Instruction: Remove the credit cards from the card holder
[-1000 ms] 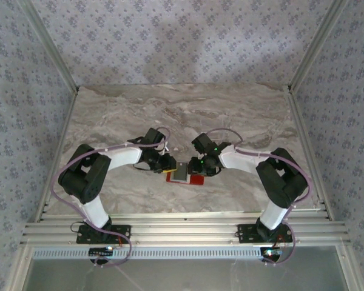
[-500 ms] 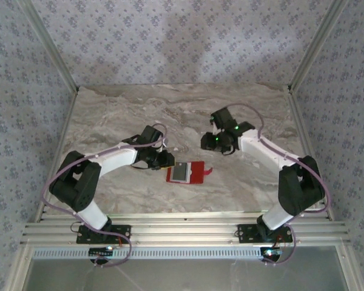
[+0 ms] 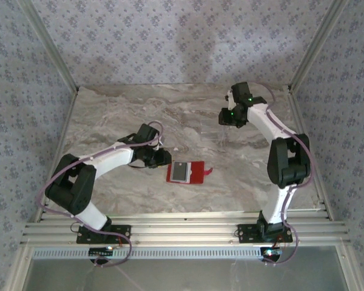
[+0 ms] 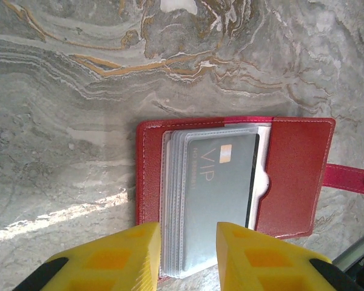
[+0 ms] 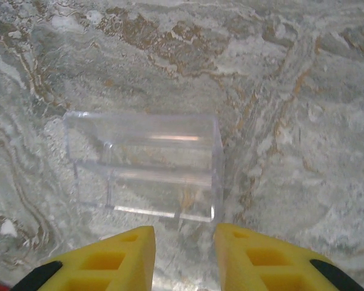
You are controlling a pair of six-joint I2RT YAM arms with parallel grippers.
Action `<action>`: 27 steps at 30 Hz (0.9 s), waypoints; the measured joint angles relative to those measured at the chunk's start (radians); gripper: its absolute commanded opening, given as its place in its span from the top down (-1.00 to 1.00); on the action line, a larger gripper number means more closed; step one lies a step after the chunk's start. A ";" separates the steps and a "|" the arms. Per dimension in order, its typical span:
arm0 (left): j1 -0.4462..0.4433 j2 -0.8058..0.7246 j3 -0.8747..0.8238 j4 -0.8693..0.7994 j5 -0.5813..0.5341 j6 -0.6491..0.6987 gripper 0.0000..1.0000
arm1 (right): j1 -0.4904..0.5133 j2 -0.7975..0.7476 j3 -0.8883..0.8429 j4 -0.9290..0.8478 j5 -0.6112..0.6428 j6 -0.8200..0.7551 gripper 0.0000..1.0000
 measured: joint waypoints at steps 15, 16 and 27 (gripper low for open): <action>0.011 -0.004 -0.013 -0.002 0.001 0.003 0.38 | -0.018 0.233 0.221 -0.033 -0.021 -0.024 0.48; 0.012 -0.004 -0.013 -0.002 0.001 0.003 0.38 | -0.018 0.238 0.221 -0.037 -0.020 -0.024 0.48; 0.026 -0.004 -0.021 -0.001 0.002 0.003 0.38 | -0.019 0.244 0.224 -0.047 0.005 -0.024 0.51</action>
